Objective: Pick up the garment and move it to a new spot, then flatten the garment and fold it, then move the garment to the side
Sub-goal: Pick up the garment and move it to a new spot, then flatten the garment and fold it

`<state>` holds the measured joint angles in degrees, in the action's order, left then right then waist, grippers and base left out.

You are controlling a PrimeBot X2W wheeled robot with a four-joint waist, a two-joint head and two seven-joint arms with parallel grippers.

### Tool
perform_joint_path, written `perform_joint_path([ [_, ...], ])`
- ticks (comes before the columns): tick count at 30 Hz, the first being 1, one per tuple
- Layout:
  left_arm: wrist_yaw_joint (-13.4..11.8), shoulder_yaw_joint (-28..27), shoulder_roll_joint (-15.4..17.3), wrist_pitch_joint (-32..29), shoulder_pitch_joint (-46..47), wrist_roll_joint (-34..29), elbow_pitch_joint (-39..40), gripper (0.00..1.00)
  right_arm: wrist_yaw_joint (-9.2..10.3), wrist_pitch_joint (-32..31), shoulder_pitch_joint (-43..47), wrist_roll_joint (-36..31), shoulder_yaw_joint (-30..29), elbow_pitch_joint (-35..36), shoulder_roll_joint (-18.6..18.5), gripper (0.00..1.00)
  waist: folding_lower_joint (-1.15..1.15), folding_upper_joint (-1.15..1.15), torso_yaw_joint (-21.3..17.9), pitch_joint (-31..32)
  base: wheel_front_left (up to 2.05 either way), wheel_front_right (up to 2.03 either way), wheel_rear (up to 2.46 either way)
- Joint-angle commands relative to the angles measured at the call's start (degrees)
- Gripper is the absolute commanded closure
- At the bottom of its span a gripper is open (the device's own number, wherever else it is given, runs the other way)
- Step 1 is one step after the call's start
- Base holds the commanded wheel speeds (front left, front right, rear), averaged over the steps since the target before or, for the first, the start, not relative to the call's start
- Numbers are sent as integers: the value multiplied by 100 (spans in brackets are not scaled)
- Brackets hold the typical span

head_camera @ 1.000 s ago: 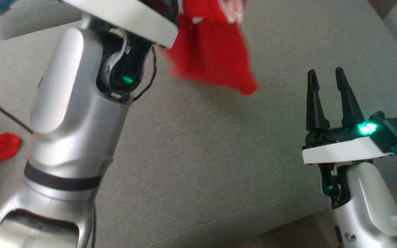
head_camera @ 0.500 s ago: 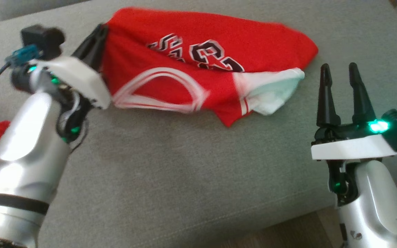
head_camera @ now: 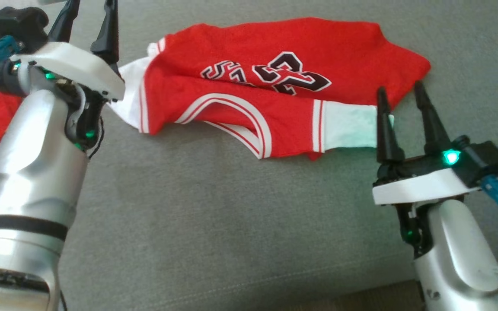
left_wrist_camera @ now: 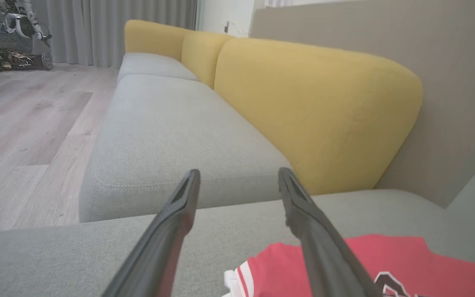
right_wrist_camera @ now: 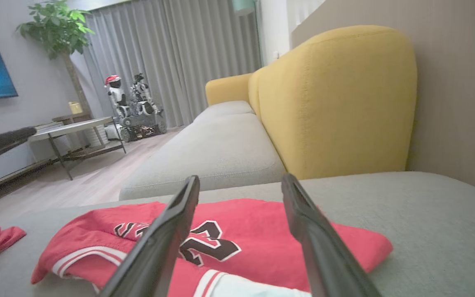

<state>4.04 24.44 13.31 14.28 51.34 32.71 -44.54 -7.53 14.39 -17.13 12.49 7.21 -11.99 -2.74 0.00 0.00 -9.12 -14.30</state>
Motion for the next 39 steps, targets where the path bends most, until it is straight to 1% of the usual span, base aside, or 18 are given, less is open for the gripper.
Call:
perform_joint_path([
  [1,17,-255,179,64,95,12,275,0,4,61,-99,-63,191,172,-14,0,0,0,135,114,0,0,0],
  [3,11,-491,141,68,-170,-8,663,0,4,61,-41,-164,234,117,-14,0,0,0,259,212,0,0,0],
  [6,-24,-854,51,70,-813,-157,1307,0,4,61,85,-324,120,1,-14,0,0,0,461,396,0,0,0],
  [10,-94,-1427,-202,71,-1901,-437,2240,0,4,61,286,-490,-68,-94,-14,0,0,0,694,608,0,0,0],
  [15,-21,-1998,-649,71,-3179,-827,3117,0,4,61,598,-598,-252,-121,-14,0,0,0,910,798,0,0,0],
  [19,112,-2095,-883,71,-3834,-1136,3433,0,4,59,791,-746,-277,-219,-14,0,0,0,1074,908,0,0,0],
  [23,178,-2176,-1000,72,-4045,-1173,3524,0,4,-3,798,-822,-250,-310,-14,0,0,0,1202,907,0,0,0],
  [26,213,-2146,-1030,72,-4037,-1194,3560,0,4,-188,724,-918,-207,-463,-14,0,0,0,1295,829,0,0,0],
  [30,240,-2041,-1040,72,-3981,-1189,3532,0,4,-477,531,-1029,-182,-871,-14,0,0,0,1406,691,0,0,0],
  [33,235,-1980,-1041,72,-3950,-1106,3509,0,4,-649,358,-1072,-345,-1228,-14,0,0,0,1473,592,0,0,0],
  [35,218,-1948,-1042,72,-3936,-1052,3489,0,4,-687,245,-1014,-472,-1446,-14,0,0,0,1513,535,0,0,0],
  [36,218,-1948,-1042,72,-3936,-1052,3489,0,4,-687,245,-1014,-472,-1446,-14,0,0,0,1513,535,0,0,0],
  [39,207,-1902,-1042,72,-3918,-1017,3448,0,4,-679,109,-901,-530,-1743,-14,0,0,0,1561,465,0,0,0],
])
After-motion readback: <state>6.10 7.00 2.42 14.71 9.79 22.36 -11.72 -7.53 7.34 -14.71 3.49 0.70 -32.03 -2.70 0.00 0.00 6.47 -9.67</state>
